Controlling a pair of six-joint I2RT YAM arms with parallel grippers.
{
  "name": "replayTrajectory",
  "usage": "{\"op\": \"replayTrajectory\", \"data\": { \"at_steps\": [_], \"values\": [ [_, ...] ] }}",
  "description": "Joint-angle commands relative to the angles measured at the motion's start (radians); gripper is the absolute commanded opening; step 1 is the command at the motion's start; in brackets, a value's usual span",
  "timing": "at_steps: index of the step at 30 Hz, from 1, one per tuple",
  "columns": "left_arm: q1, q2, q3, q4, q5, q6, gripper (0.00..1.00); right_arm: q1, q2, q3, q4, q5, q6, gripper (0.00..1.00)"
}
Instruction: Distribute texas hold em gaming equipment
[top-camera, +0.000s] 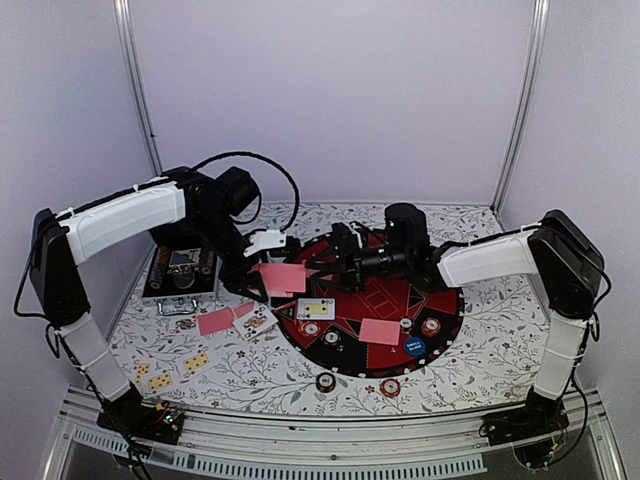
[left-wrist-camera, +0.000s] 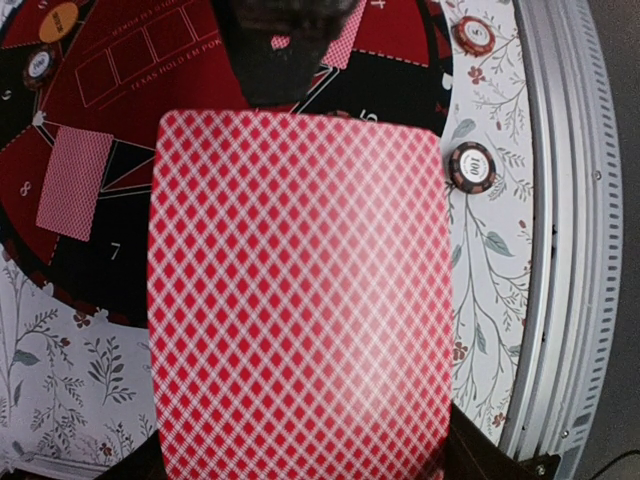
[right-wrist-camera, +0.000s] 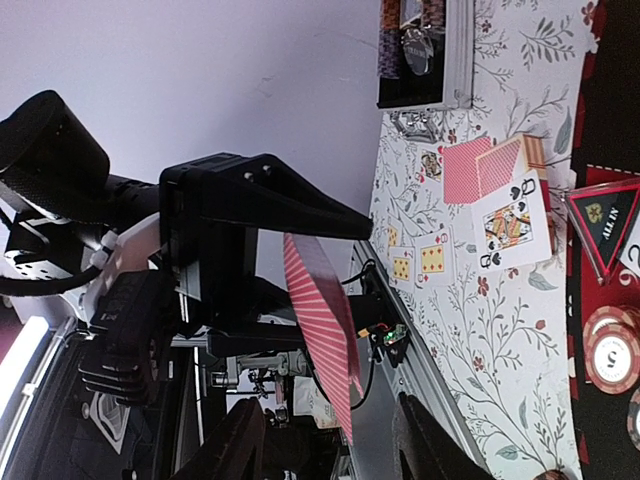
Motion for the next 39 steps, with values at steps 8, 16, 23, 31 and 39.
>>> {"op": "replayTrajectory", "data": {
  "at_steps": [8, 16, 23, 31, 39],
  "values": [
    [0.006, -0.005, 0.029, -0.001, 0.013, -0.002, 0.35, 0.041, 0.092, 0.095, 0.078, -0.051, 0.046, 0.37],
    [0.006, -0.003, 0.034, -0.002, 0.010, -0.003, 0.35, 0.034, 0.085, 0.080, 0.123, -0.068, 0.066, 0.02],
    [0.005, -0.003, 0.029, -0.009, 0.005, -0.003, 0.35, -0.039, 0.016, 0.004, 0.136, -0.074, 0.073, 0.00],
    [0.006, -0.003, 0.022, -0.010, 0.000, 0.000, 0.34, -0.173, -0.061, -0.094, 0.077, -0.094, 0.014, 0.00],
    [0.007, -0.008, 0.013, -0.012, 0.002, -0.003, 0.34, -0.224, 0.067, 0.050, -0.068, -0.087, -0.096, 0.00]
  ]
}}
